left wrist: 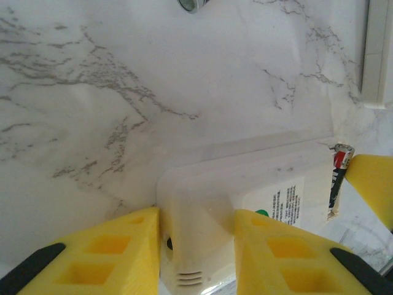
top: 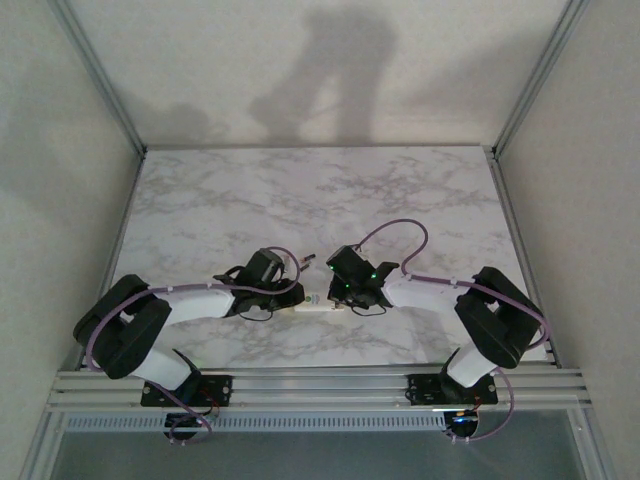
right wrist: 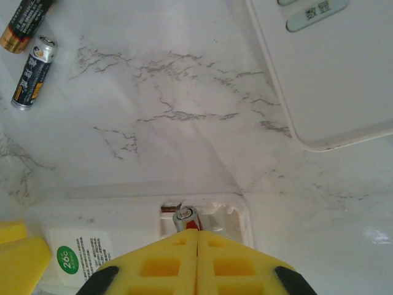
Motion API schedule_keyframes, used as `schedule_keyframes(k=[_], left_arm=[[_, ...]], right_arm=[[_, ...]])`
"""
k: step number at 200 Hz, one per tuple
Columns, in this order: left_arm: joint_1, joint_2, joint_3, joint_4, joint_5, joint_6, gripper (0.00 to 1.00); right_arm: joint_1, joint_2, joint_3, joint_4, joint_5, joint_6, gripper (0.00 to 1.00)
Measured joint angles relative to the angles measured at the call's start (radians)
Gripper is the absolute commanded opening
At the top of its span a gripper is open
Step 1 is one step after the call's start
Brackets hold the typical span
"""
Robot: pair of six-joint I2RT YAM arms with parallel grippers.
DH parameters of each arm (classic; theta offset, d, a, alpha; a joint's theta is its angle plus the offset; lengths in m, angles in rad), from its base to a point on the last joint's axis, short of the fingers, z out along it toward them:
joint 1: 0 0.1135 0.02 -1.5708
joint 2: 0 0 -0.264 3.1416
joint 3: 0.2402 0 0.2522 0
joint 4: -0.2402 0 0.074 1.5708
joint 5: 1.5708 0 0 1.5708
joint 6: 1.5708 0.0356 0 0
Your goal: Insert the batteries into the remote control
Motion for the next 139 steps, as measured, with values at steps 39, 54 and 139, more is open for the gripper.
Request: schedule_keyframes(k=[39,54,139], left_arm=[[0.0,-0.003,-0.012,0.023,-0.002,-0.02,0.33],[0.0,-0.004,-0.015,0.027,-0.003,-0.024,0.33],[-0.016,-0.008,-0.024,0.044,-0.018,-0.026,0.34]], right_arm=[[0.0,0.026,-0.001,-0.022,0.018,0.037,0.08],[0.0,0.026,-0.001,-0.022,0.019,0.042,0.09],[0.032,-0.112,-0.01,-0.163,0.042,0.008,0.16]])
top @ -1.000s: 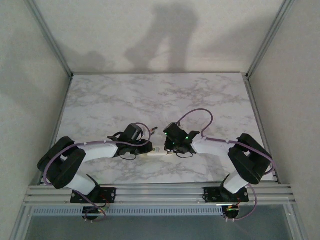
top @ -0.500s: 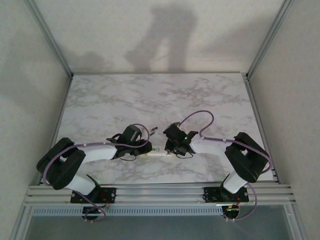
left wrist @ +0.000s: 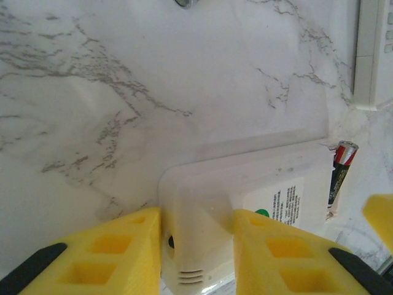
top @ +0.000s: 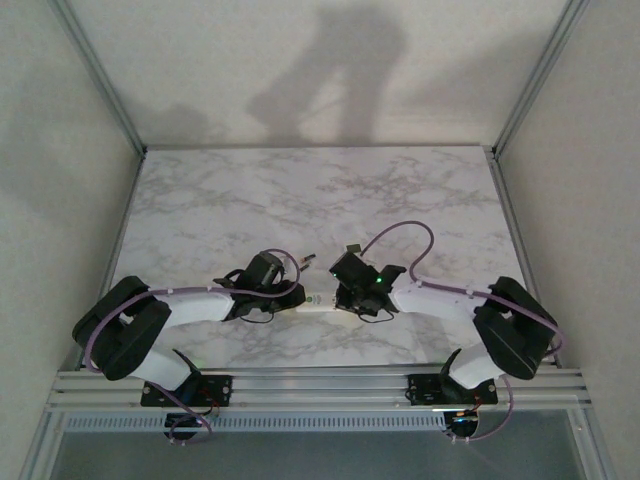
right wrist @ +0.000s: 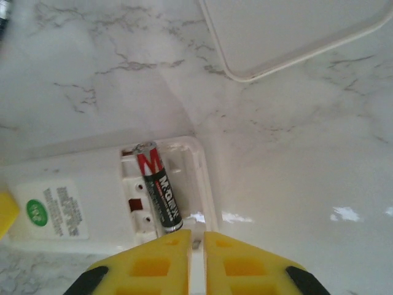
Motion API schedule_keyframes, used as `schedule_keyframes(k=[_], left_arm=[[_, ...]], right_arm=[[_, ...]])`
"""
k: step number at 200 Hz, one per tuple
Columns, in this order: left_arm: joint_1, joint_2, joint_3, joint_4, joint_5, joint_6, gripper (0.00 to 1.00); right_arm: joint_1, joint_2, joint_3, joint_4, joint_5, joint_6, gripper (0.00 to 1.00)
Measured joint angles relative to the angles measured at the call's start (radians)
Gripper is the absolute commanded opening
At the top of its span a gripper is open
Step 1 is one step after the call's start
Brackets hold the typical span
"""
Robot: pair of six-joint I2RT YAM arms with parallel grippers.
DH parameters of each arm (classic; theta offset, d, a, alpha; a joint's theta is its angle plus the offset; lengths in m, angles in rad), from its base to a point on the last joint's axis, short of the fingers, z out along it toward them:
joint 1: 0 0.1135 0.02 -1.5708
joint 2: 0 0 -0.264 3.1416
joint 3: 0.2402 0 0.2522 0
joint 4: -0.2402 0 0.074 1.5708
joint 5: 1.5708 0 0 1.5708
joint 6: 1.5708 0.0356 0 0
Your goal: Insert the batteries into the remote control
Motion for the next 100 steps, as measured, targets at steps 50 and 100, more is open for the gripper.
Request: schedule_keyframes(k=[50,100], left_arm=[[-0.004,0.0,0.002,-0.002,-0.007,0.005,0.34],[-0.005,0.0,0.008,-0.012,-0.007,0.015,0.34]], right_arm=[[0.0,-0.016,0.018,-0.018,0.019,-0.043,0.23],[0.0,0.085,0.1,-0.004,0.035,-0.069,0.22]])
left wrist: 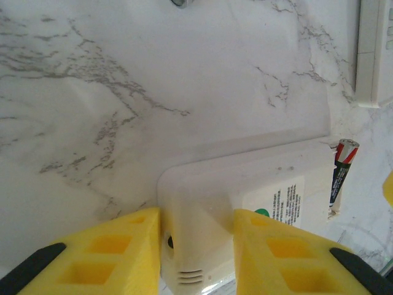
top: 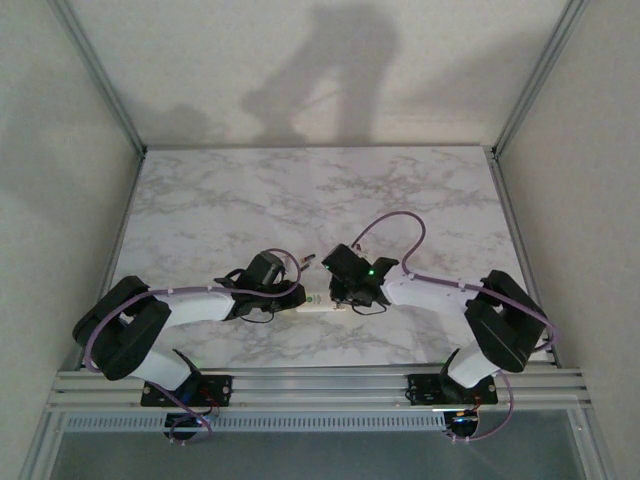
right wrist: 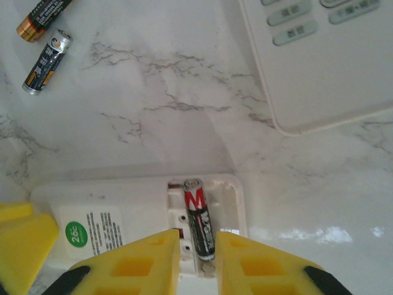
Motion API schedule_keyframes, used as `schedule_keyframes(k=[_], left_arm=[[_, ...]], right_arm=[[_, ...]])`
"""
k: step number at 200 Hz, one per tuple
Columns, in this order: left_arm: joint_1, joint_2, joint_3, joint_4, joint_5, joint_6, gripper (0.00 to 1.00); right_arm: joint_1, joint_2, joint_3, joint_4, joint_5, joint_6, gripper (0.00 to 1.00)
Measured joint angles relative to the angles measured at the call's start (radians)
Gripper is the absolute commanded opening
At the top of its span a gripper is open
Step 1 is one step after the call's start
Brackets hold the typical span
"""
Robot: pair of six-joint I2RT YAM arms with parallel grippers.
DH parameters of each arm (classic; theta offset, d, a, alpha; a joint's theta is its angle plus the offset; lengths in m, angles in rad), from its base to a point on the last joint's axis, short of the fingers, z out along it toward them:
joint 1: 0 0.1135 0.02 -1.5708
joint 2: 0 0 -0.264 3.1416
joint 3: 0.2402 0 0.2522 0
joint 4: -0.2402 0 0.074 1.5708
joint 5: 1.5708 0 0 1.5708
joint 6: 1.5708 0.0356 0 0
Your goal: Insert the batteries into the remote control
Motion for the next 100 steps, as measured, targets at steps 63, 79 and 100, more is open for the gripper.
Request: schedule_keyframes(k=[63,79,100], left_arm=[[0.0,0.004,0.005,-0.005,0.001,0.008,0.34],[0.0,0.004,0.006,-0.008,0.001,0.008,0.34],[0.0,0.005,0.007,-0.008,0.001,0.008,0.34]], right_arm=[[0.0,0.089,0.057,0.002,0.019,-0.003,0.16],[0.0,0.094,0.058,0.002,0.019,-0.003,0.16],[0.0,0.096,0.058,0.0,0.021,-0.003,0.16]])
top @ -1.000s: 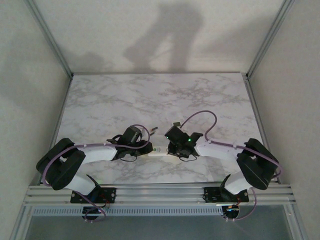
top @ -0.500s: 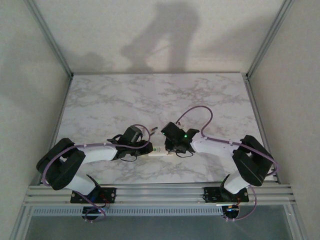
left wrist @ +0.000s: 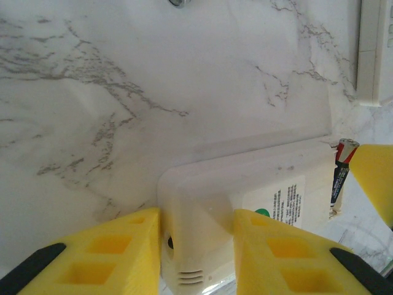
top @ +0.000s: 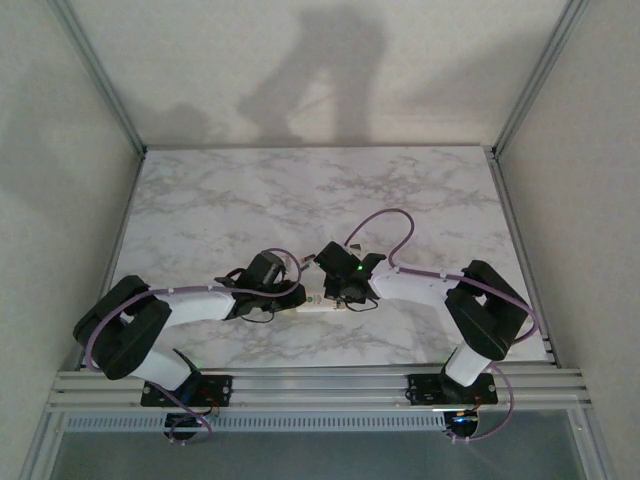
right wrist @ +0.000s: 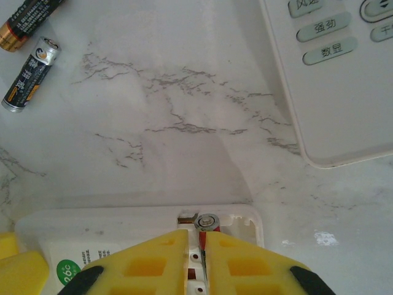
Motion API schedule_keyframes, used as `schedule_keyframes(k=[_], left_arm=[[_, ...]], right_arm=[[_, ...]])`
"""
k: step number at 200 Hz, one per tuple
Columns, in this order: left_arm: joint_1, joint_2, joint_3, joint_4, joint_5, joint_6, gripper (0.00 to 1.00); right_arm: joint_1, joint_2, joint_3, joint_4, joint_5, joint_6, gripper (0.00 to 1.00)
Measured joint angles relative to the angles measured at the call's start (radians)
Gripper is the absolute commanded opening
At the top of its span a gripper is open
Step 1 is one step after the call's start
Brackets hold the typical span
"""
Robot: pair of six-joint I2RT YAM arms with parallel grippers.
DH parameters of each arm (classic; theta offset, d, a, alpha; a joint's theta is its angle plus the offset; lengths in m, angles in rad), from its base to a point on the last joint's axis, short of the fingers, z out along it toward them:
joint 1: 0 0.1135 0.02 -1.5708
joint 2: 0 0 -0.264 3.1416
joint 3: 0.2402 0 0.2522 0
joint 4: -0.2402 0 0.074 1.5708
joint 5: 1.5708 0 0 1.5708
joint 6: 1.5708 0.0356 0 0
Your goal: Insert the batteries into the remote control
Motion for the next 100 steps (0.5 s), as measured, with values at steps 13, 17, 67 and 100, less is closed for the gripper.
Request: schedule_keyframes(k=[13,17,67,100], left_arm=[[0.0,0.0,0.0,0.0,0.0,0.0,0.34],[0.0,0.0,0.0,0.0,0.0,0.0,0.34],[0.0,0.002,0.0,0.0,0.001,0.003,0.34],[0.0,0.003,0.001,0.0,0.001,0.003,0.34]], right_arm=[[0.0,0.0,0.0,-0.002,0.002,0.0,0.16],[0.0,0.0,0.0,-0.002,0.002,0.0,0.16],[0.0,0.0,0.0,-0.021,0.013,-0.008,0.15],[0.0,0.003,0.0,-0.02,0.013,-0.008,0.15]])
